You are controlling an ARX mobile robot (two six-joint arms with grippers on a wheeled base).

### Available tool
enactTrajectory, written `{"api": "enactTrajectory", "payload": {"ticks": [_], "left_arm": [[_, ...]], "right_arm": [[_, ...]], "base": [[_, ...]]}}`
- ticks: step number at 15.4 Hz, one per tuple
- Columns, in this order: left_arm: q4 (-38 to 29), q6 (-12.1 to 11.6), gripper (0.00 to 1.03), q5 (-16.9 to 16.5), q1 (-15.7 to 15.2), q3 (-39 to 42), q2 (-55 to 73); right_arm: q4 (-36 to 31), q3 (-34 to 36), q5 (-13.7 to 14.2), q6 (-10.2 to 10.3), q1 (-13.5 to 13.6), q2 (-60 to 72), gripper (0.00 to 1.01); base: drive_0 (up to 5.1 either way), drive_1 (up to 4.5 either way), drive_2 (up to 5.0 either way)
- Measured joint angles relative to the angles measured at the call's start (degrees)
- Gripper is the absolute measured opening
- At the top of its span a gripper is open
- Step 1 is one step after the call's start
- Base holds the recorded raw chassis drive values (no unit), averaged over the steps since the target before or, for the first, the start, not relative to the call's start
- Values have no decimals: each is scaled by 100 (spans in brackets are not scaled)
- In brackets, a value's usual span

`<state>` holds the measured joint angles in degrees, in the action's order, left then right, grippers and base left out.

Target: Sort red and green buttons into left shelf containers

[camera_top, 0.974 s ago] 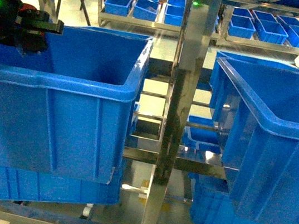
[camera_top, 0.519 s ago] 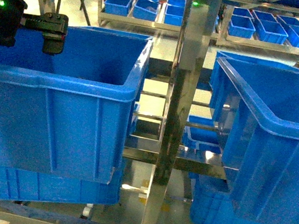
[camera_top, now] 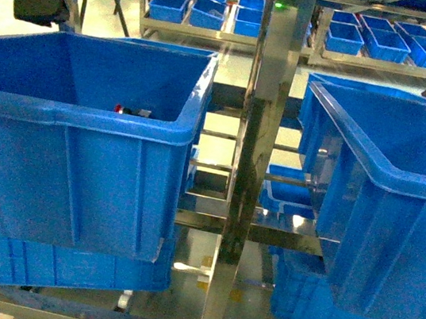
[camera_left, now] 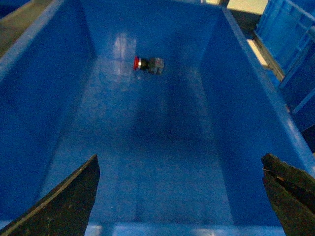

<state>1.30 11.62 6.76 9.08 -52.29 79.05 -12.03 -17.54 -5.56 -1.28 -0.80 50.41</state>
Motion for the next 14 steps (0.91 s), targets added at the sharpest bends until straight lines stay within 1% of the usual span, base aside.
{"api": "enactTrajectory", "payload": {"ticks": [1,2,3,5,6,7,8,10,13,14], "left_arm": [[-11,76,98,52,109,219,-354],[26,179,98,168,260,420,-721],[72,223,98,323,409,581,-1005],[470,560,98,852,960,992,-1742],[566,708,98,1268,1259,1141,-1939],[660,822,98,1467,1401,1207,-2044],[925,1078,98,1762,1589,1309,-2177],[914,1228,98,1786,1604,1342,-2173],[916,1270,98,1805,1596,1342,-2173],[916,1281,98,1805,1596,1342,-2173]], "right_arm": [[0,0,0,0,0,0,98],[-2,0,0,0,0,0,98],[0,0,0,0,0,0,98],[0,0,0,0,0,0,98],[0,0,0,0,0,0,98],[0,0,0,0,0,0,98],[0,0,0,0,0,0,98],[-2,0,0,0,0,-2,98],[-2,0,0,0,0,4,98],[-457,107,92,24,13,61,96]], "base": [[0,0,0],[0,0,0],[0,0,0],[0,0,0],[0,0,0],[0,0,0],[0,0,0],[0,0,0],[0,0,0],[0,0,0]]}}
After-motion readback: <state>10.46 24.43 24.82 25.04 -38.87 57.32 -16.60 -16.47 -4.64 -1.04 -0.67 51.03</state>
